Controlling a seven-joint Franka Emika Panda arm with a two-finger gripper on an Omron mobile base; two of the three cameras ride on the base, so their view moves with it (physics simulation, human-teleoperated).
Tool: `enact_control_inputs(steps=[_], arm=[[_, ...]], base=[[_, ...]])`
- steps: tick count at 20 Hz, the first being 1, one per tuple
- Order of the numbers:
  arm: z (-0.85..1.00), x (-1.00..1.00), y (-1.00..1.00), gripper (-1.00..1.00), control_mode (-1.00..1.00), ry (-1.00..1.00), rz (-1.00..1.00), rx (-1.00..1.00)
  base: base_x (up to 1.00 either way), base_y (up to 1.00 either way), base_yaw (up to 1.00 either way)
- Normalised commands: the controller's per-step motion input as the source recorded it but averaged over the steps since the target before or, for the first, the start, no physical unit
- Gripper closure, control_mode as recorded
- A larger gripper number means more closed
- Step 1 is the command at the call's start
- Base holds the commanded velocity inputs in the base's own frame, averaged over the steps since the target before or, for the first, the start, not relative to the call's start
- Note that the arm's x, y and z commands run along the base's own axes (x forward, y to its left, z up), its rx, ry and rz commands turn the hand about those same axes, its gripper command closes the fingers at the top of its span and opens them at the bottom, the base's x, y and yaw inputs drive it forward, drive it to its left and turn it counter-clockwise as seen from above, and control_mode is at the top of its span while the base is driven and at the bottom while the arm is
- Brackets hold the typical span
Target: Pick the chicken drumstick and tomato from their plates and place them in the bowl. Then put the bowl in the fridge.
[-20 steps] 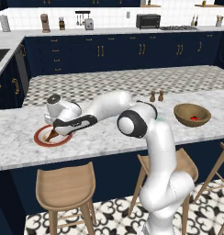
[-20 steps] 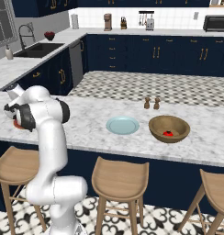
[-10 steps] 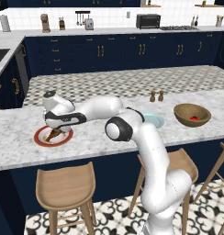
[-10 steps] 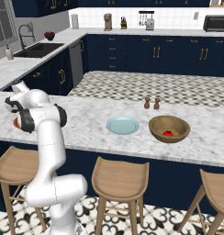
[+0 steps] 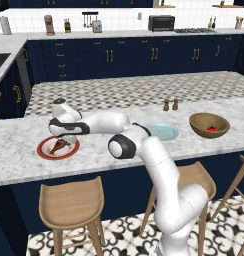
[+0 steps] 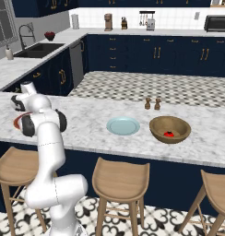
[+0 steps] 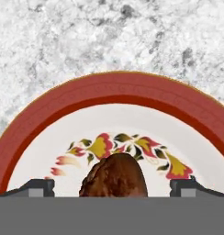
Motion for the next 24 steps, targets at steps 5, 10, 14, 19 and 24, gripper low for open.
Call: enact_control_inputs(steps=[5,10,14,19,24], arm=[[-0.29,0.01,0.11,-1.0,-1.0,0.01,0.0,0.05],[-0.18,0.03,0.07,-1.0,-1.0,0.0,0.0,0.03],[-0.24,0.0,0.01,1.0,-1.0,0.0,0.0,0.0],[0.15,-0.28,-0.43,1.0,-1.0,-0.01,0.0,0.01],[0.61,-0.46,-0.95,1.0,-1.0,0.0,0.02,0.04]], base=[[0.0,0.0,0.0],[0.0,0.0,0.0],[0.0,0.0,0.0],[0.0,0.0,0.0],[0.0,0.0,0.0]])
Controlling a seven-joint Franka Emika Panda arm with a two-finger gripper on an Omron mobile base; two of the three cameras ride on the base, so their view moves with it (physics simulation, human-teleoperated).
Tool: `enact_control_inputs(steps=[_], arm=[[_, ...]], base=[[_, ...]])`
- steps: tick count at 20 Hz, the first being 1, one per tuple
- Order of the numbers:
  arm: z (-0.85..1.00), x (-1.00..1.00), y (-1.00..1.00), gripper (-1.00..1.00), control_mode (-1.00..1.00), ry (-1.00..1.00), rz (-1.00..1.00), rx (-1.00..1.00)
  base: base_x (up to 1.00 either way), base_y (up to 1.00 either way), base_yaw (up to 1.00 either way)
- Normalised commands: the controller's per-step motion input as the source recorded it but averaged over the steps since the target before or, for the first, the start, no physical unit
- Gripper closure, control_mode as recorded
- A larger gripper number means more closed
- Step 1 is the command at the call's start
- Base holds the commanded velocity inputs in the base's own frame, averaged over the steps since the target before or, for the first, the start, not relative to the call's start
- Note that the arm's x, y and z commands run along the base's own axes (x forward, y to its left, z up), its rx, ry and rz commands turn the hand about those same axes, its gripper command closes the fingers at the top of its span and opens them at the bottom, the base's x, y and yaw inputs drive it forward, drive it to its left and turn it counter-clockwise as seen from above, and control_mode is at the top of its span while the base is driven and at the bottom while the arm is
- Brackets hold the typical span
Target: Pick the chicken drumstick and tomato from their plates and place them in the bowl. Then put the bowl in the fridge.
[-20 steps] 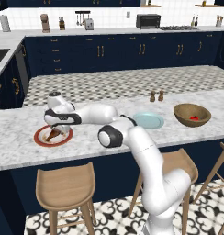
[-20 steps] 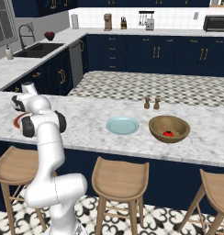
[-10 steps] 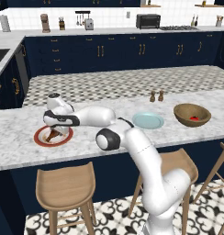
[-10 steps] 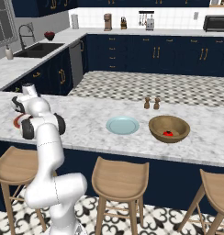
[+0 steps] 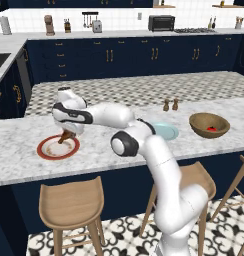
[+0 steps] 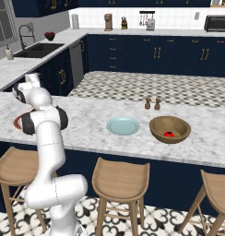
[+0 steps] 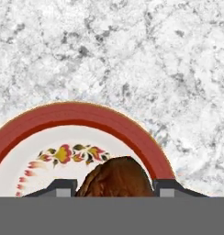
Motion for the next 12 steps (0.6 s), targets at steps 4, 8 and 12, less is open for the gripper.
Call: enact_control_inputs(steps=[4,8,12], arm=[[0.42,-0.68,-1.0,1.0,-1.0,-0.04,0.0,0.06],[0.12,-0.71,-1.0,1.0,-1.0,-0.08,0.0,0.03],[0.02,-0.62,-1.0,1.0,-1.0,-0.13,0.0,0.0]], base=[[0.0,0.0,0.0],[0.0,0.0,0.0],[0.0,0.0,0.0]])
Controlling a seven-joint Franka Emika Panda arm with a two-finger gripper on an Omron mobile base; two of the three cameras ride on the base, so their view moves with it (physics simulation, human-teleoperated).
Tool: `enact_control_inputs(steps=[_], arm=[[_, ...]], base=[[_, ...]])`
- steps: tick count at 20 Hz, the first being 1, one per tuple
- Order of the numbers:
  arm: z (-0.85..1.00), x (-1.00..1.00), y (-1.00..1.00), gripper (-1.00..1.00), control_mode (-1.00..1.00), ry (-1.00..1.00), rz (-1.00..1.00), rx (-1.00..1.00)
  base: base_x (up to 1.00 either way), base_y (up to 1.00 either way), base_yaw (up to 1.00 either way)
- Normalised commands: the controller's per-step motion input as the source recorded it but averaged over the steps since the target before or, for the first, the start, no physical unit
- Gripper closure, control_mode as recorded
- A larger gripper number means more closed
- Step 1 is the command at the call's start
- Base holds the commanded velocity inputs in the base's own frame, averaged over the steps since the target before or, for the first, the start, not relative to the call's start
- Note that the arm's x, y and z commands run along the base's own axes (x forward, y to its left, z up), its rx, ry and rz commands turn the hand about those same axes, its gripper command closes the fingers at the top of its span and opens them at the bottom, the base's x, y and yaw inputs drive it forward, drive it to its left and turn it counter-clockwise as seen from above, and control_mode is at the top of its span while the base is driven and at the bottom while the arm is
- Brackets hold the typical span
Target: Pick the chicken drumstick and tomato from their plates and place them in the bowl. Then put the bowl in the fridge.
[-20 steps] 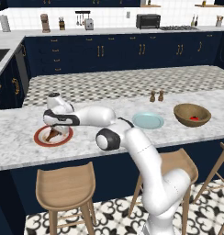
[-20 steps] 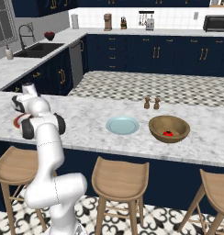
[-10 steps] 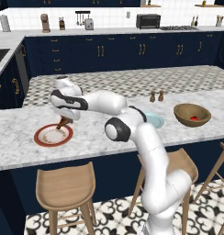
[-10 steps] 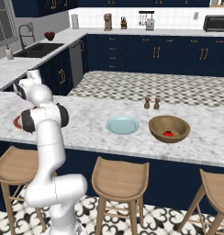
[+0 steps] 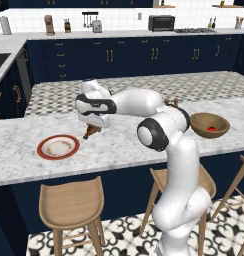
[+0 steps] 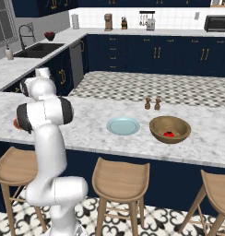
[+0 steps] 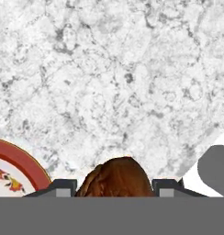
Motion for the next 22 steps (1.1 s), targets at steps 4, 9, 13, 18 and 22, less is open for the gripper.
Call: enact_control_inputs(steps=[4,9,13,18,22], arm=[[0.28,-0.3,-1.0,1.0,-1.0,-0.15,0.0,0.0],[0.51,-0.13,-1.0,1.0,-1.0,-0.01,0.0,0.02],[0.44,-0.06,-1.0,1.0,-1.0,-0.06,0.0,0.0],[0.43,-0.1,-1.0,1.0,-1.0,-0.05,0.0,0.0],[0.27,0.0,-1.0,1.0,-1.0,-0.02,0.0,0.0]], base=[[0.0,0.0,0.0],[0.0,0.0,0.0],[0.0,0.0,0.0],[0.0,0.0,0.0],[0.0,0.0,0.0]])
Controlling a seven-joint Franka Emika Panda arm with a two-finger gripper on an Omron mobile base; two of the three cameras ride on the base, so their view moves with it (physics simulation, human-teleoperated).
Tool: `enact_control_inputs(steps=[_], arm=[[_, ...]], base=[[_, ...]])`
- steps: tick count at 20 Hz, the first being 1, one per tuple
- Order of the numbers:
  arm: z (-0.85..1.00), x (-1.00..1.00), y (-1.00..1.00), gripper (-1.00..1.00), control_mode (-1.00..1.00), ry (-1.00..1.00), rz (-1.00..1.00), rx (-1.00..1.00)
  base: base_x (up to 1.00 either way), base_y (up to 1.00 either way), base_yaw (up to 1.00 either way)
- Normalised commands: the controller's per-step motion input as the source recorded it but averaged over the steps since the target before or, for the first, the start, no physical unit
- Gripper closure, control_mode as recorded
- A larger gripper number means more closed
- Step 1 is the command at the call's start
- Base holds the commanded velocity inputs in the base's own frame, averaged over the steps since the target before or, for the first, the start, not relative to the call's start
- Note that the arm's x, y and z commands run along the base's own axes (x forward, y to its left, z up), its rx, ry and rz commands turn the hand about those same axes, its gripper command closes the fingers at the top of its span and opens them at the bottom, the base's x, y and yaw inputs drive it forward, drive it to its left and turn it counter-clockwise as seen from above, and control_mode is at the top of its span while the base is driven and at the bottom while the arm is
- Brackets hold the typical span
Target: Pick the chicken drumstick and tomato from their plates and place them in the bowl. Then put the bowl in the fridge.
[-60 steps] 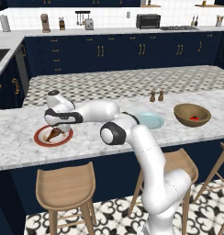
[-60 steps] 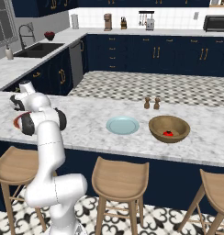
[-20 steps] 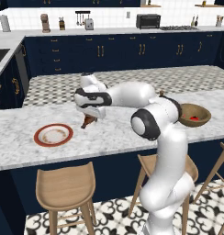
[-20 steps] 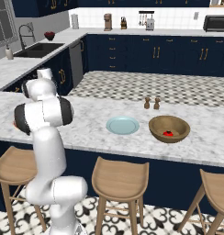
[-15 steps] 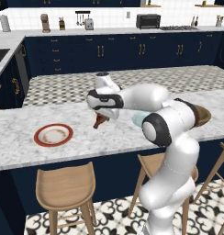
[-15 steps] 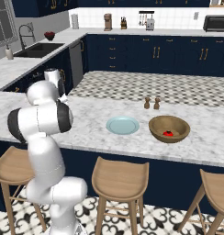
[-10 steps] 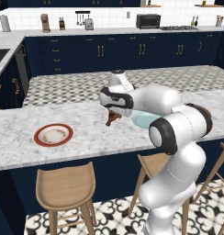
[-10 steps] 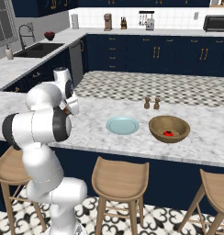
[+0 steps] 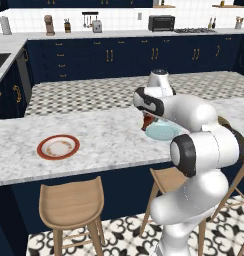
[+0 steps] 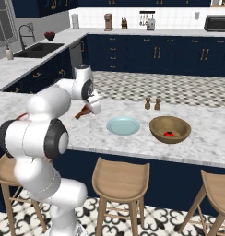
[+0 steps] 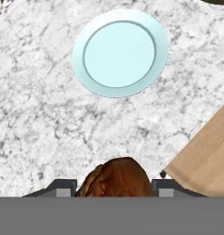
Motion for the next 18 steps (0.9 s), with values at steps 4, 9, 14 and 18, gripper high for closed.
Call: enact_control_inputs(steps=[4,9,14,18], arm=[[0.12,0.0,-1.0,1.0,-1.0,0.0,0.0,0.0],[0.0,0.0,-1.0,1.0,-1.0,0.0,-0.06,0.0],[0.0,0.0,-1.0,1.0,-1.0,-0.04,-0.04,0.0],[0.0,0.01,-1.0,1.0,-1.0,-0.02,-0.06,-0.01]], base=[[0.0,0.0,0.0],[0.0,0.0,0.0],[0.0,0.0,0.0],[0.0,0.0,0.0]])
